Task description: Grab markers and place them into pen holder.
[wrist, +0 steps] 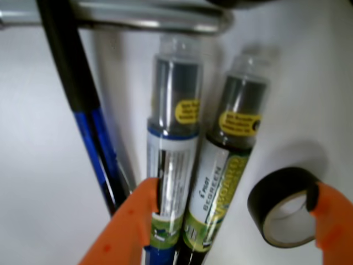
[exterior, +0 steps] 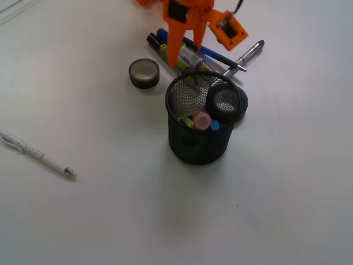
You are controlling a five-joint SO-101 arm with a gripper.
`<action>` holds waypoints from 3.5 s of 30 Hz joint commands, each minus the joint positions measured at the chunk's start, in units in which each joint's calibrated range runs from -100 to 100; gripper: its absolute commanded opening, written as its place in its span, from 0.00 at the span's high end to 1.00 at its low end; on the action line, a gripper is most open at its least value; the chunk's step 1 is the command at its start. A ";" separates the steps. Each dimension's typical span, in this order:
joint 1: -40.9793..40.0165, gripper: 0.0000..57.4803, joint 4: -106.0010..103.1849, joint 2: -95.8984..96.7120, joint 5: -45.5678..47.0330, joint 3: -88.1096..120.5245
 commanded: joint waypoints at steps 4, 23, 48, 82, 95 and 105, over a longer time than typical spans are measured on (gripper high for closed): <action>1.74 0.49 -0.46 5.62 1.07 -7.14; 3.46 0.49 -12.71 6.39 0.73 4.82; 5.55 0.88 -13.06 6.39 0.00 5.00; 4.73 0.99 -24.61 -14.18 -10.79 -24.71; 4.80 0.99 -55.14 -4.41 -17.29 -20.18; 8.09 0.99 -81.74 -2.28 -19.63 1.65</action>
